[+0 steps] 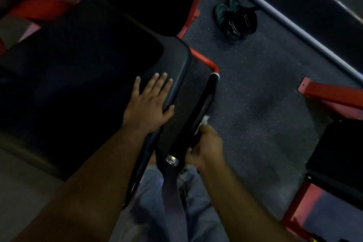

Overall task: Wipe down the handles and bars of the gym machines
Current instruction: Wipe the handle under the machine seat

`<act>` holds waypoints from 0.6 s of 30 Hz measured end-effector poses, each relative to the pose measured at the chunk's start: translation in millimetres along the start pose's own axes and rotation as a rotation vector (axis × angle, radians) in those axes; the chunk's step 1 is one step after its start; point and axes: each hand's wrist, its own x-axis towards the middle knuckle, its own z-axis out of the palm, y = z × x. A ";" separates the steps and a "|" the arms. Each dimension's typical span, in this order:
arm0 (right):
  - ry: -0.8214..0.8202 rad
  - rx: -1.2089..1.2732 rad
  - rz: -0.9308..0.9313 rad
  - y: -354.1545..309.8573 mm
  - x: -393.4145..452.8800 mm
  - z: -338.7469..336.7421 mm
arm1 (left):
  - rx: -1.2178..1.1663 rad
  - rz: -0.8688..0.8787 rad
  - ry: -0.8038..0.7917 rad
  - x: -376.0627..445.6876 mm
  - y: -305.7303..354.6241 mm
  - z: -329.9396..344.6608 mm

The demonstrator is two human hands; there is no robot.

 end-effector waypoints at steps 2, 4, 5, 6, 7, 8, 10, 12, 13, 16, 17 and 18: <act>-0.022 -0.040 0.068 18.4 -16.3 -13.1 | -0.004 -0.002 -0.007 1.6 0.5 -1.5; -0.054 -0.038 0.073 19.0 -8.7 -17.7 | -0.008 -0.005 -0.015 0.9 0.5 -1.7; -0.038 -0.011 0.069 11.6 1.3 -15.2 | -0.008 -0.004 -0.014 0.8 0.3 -1.8; -0.006 0.024 0.050 0.8 11.8 -9.9 | -0.008 -0.002 -0.015 0.3 0.0 -1.9; 0.031 0.054 0.017 -11.6 20.3 -3.2 | -0.008 -0.001 -0.014 0.4 -0.6 -2.1; 0.048 0.058 -0.035 -20.9 30.5 1.8 | -0.004 0.000 -0.014 0.3 -0.9 -2.1; 0.037 0.044 -0.130 -20.8 36.4 6.9 | 0.006 -0.002 -0.010 0.0 -1.2 -1.3; 0.043 -0.023 -0.175 4.8 25.5 1.1 | 0.009 -0.004 -0.010 0.2 -1.0 -0.3; 0.055 -0.084 -0.189 21.9 16.6 -6.5 | 0.005 -0.005 -0.010 0.1 -0.5 0.1; 0.054 -0.565 -0.316 79.8 -1.4 -46.8 | 0.001 -0.002 -0.008 0.0 0.3 -1.0; 0.054 -0.690 -0.353 90.1 -6.4 -55.6 | 0.001 -0.003 -0.008 0.4 0.4 -2.1; 0.048 -0.725 -0.390 92.4 -8.2 -57.9 | 0.000 -0.004 -0.009 0.3 0.6 -2.9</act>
